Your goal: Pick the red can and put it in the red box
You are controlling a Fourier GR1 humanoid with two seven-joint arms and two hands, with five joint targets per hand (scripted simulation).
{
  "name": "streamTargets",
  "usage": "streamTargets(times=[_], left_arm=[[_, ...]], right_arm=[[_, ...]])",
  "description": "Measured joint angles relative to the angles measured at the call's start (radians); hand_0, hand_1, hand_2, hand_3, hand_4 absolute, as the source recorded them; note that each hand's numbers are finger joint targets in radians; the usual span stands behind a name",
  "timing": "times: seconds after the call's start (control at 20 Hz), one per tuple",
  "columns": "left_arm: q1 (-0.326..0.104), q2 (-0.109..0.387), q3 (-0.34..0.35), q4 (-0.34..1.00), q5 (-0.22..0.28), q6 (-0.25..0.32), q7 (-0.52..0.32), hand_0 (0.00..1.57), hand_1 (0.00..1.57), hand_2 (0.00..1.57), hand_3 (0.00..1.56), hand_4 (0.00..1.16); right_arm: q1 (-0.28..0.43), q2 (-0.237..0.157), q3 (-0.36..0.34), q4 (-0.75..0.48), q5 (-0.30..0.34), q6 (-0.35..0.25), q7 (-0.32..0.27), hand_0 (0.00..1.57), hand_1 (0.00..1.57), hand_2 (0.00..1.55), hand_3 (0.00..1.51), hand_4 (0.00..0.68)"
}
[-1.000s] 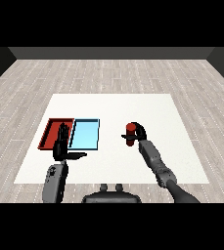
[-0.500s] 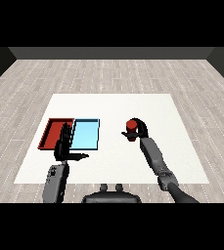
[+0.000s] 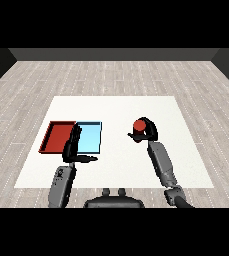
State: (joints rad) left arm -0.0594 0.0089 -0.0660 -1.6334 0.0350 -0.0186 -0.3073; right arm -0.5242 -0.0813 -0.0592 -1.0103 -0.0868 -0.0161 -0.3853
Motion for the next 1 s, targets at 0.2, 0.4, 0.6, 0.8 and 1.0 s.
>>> streamTargets(times=[0.2, 0.4, 0.6, 0.8, 1.0], left_arm=[[-0.001, -0.005, -0.082, 0.014, 0.0, 0.053, 0.035, 0.0, 0.0, 0.0, 0.0, 0.0], [-0.012, -0.007, -0.12, 0.034, 0.0, 0.08, 0.045, 0.0, 0.0, 0.0, 0.0, 0.0], [-0.05, -0.008, -0.179, 0.08, 0.02, 0.129, 0.048, 0.0, 0.0, 0.0, 0.0, 0.0], [-0.102, -0.009, -0.213, 0.146, 0.049, 0.16, 0.045, 0.0, 0.0, 0.0, 0.0, 0.0], [-0.116, -0.009, -0.257, 0.184, 0.077, 0.19, 0.048, 0.0, 0.0, 0.0, 0.0, 0.0]], right_arm=[[0.049, 0.011, 0.013, -0.11, -0.007, -0.007, 0.034, 1.44, 1.44, 1.43, 1.38, 0.655], [0.099, 0.054, 0.145, -0.23, -0.016, -0.133, 0.083, 1.44, 1.44, 1.43, 1.38, 0.655], [0.136, 0.071, 0.31, -0.3, -0.047, -0.279, 0.098, 1.45, 1.45, 1.43, 1.38, 0.647], [0.145, 0.077, 0.372, -0.325, -0.063, -0.343, 0.103, 1.46, 1.46, 1.44, 1.4, 0.664], [0.139, 0.08, 0.434, -0.33, -0.089, -0.406, 0.097, 1.46, 1.46, 1.45, 1.39, 0.632]])
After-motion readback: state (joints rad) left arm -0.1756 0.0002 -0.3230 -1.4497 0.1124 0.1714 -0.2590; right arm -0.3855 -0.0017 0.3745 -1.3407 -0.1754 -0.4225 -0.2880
